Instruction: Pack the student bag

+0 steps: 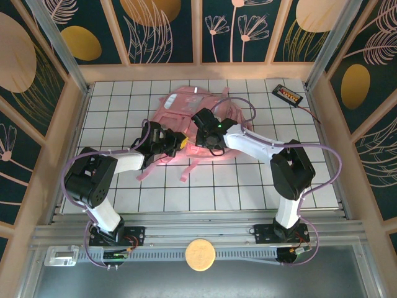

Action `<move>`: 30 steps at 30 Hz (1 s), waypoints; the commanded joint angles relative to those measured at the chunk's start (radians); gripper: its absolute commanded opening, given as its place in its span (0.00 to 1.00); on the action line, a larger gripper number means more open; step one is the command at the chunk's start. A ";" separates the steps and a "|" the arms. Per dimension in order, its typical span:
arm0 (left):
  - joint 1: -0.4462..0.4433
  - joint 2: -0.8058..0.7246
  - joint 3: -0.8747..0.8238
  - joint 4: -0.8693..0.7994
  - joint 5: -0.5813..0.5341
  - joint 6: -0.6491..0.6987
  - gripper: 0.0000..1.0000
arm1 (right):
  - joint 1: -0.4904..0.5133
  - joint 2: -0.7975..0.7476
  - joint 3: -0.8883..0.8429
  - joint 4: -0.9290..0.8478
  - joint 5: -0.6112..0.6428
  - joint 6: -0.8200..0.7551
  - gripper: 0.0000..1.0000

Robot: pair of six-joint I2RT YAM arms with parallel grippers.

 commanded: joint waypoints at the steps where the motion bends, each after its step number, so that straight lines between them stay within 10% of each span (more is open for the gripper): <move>1: -0.026 -0.020 0.014 0.137 0.073 -0.028 0.03 | -0.010 0.010 0.025 -0.001 0.026 0.002 0.04; 30: 0.000 -0.035 -0.047 0.128 0.004 -0.001 0.00 | -0.106 -0.183 -0.197 -0.014 0.013 -0.045 0.00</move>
